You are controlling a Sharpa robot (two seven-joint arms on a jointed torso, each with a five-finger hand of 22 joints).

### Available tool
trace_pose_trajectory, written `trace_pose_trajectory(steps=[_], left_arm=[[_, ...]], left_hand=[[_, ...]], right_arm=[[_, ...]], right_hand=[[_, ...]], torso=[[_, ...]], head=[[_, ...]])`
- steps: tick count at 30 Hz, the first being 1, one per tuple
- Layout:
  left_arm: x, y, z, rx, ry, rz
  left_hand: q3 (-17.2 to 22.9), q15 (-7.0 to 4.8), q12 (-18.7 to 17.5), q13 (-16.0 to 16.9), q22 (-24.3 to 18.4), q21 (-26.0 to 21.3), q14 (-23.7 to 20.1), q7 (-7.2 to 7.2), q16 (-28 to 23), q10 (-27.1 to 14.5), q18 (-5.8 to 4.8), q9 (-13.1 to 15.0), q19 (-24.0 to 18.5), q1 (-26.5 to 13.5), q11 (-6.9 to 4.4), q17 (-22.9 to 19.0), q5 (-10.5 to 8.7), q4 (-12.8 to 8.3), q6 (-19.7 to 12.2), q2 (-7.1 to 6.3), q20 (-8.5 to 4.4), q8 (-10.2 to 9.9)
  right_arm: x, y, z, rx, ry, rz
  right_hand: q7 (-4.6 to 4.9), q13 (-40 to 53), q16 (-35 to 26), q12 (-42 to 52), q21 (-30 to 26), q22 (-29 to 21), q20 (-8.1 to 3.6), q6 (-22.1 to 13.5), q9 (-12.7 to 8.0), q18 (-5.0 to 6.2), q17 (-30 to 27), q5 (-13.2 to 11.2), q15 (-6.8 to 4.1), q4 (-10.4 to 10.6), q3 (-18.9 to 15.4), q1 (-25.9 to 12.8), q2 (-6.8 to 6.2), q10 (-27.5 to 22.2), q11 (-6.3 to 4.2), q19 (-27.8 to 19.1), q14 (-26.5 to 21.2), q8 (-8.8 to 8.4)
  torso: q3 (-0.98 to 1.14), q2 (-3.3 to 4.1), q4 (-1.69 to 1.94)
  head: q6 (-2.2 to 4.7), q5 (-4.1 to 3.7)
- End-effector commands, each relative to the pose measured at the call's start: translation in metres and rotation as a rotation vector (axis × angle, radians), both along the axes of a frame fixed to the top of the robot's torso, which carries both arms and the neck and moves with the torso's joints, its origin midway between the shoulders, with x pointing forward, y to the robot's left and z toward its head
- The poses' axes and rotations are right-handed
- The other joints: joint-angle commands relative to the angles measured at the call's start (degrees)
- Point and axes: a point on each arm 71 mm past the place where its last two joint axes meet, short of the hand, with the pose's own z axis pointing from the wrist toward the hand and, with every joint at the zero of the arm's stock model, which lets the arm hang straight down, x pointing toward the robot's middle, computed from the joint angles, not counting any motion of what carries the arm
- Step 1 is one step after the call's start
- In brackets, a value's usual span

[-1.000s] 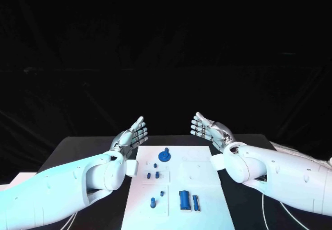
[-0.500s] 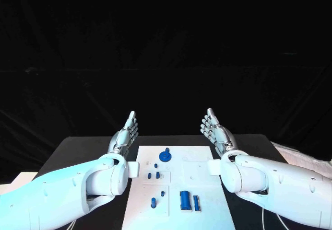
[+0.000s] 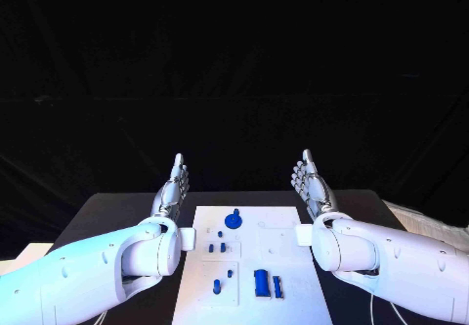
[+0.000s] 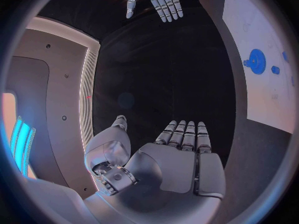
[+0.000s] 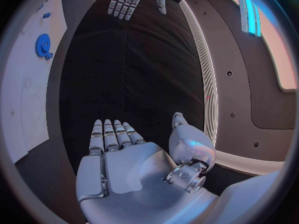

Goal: Assemble the parts on the task board

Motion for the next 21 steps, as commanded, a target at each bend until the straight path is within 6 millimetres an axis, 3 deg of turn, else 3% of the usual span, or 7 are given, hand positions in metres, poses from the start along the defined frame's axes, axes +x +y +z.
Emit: trace_pose_trajectory(steps=[1, 4, 5, 6, 7, 9, 21], left_arm=[[-0.0003, -0.001, 0.0028, 0.009, -0.031, 0.0], [-0.0003, -0.001, 0.0028, 0.009, -0.031, 0.0], [-0.0003, -0.001, 0.0028, 0.009, -0.031, 0.0], [-0.0003, -0.001, 0.0028, 0.009, -0.031, 0.0], [-0.0003, -0.001, 0.0028, 0.009, -0.031, 0.0], [-0.0003, -0.001, 0.0028, 0.009, -0.031, 0.0], [-0.0003, -0.001, 0.0028, 0.009, -0.031, 0.0]], left_hand=[[-0.6, 0.11, -0.4, -0.1, -0.6, -0.4, -2.5, 0.02, -0.4, -2.6, -0.86, -0.1, -2.2, -3.4, 0.0, -0.1, -0.38, 0.0, -2.5, 0.01, -0.08, -0.4], [-0.6, 0.11, -0.4, -0.1, -0.6, -0.4, -3.0, 0.02, -0.4, -3.1, -0.86, -0.1, -2.5, -4.1, 0.0, -0.1, -0.38, 0.0, -3.0, 0.01, -0.08, -0.4], [-0.6, 0.11, -0.4, -0.1, -0.6, -0.4, -3.2, 0.02, -0.4, -3.4, -0.86, -0.1, -6.6, -4.3, 0.0, -0.1, -0.38, 0.0, -3.2, 0.01, -0.08, -0.4], [-0.6, 0.11, -0.4, -0.1, -0.6, -0.4, -7.6, 0.02, -0.4, -8.1, -0.86, -0.1, -6.6, -5.5, 0.0, -0.1, -0.38, 0.0, -7.6, 0.01, -0.08, -0.4], [-0.6, 0.11, -0.4, -0.1, -0.6, -0.4, -7.6, 0.02, -0.4, -8.1, -0.86, -0.1, -6.6, -6.4, 0.0, -0.1, -0.38, 0.0, -7.6, 0.01, -0.08, -0.4], [-0.6, 0.11, -0.4, -0.1, -0.6, -0.4, -7.6, 0.02, -0.4, -8.1, -0.86, -0.1, -6.6, -10.7, 0.0, -0.1, -0.38, 0.0, -7.6, 0.01, -0.08, -0.4], [-0.6, 0.11, -0.4, -0.1, -0.6, -0.4, -7.6, 0.02, -0.4, -8.1, -0.86, -0.1, -6.6, -10.7, 0.0, -0.1, -0.38, 0.0, -7.6, 0.01, -0.08, -0.4]], right_arm=[[-0.0003, 0.0003, 0.0017, -0.002, -0.02, -0.003], [-0.0003, 0.0003, 0.0017, -0.002, -0.02, -0.003], [-0.0003, 0.0003, 0.0017, -0.002, -0.02, -0.003], [-0.0003, 0.0003, 0.0017, -0.002, -0.02, -0.003], [-0.0003, 0.0003, 0.0017, -0.002, -0.02, -0.003], [-0.0003, 0.0003, 0.0017, -0.002, -0.02, -0.003], [-0.0003, 0.0003, 0.0017, -0.002, -0.02, -0.003]], right_hand=[[-0.02, -0.1, -0.2, -0.4, -0.4, -0.2, -0.07, -2.4, -0.1, -1.23, -0.1, -0.3, 0.0, 0.0, 0.4, -3.8, -0.04, -2.8, -0.04, -2.4, -3.0, -0.19], [-0.02, -0.1, -0.2, -0.4, -0.4, -0.2, -0.07, -3.0, -0.1, -1.23, -0.1, -0.3, 0.0, 0.0, 0.4, -4.6, -0.04, -3.4, -0.04, -3.0, -3.5, -0.19], [-0.02, -0.1, -0.2, -0.4, -0.4, -0.2, -0.07, -3.1, -0.1, -1.23, -0.1, -0.3, 0.0, 0.0, 0.4, -4.8, -0.04, -3.6, -0.04, -3.2, -3.8, -0.19], [-0.02, -0.1, -0.2, -0.4, -0.4, -0.2, -0.07, -3.3, -0.1, -1.23, -0.1, -0.3, 0.0, 0.0, 0.4, -5.1, -0.04, -3.7, -0.04, -3.3, -3.9, -0.19], [-0.02, -0.1, -0.2, -0.4, -0.4, -0.2, -0.07, -7.7, -0.1, -1.23, -0.1, -0.3, 0.0, 0.0, 0.4, -6.3, -0.04, -4.7, -0.04, -7.9, -4.8, -0.19], [-0.02, -0.1, -0.2, -0.4, -0.4, -0.2, -0.07, -7.7, -0.1, -1.23, -0.1, -0.3, 0.0, 0.0, 0.4, -11.7, -0.04, -8.7, -0.04, -7.9, -9.0, -0.19], [-0.02, -0.1, -0.2, -0.4, -0.4, -0.2, -0.07, -7.7, -0.1, -1.23, -0.1, -0.3, 0.0, 0.0, 0.4, -11.7, -0.04, -8.7, -0.04, -7.9, -9.0, -0.19]], torso=[[-0.01, 0.0, 0.0], [-0.01, 0.0, 0.0], [-0.01, 0.0, 0.0], [-0.01, 0.0, 0.0], [-0.01, 0.0, 0.0], [-0.01, 0.0, 0.0], [-0.01, 0.0, 0.0]], head=[[-0.01, 0.0], [-0.01, 0.0], [-0.01, 0.0], [-0.01, 0.0], [-0.01, 0.0], [-0.01, 0.0], [-0.01, 0.0]])
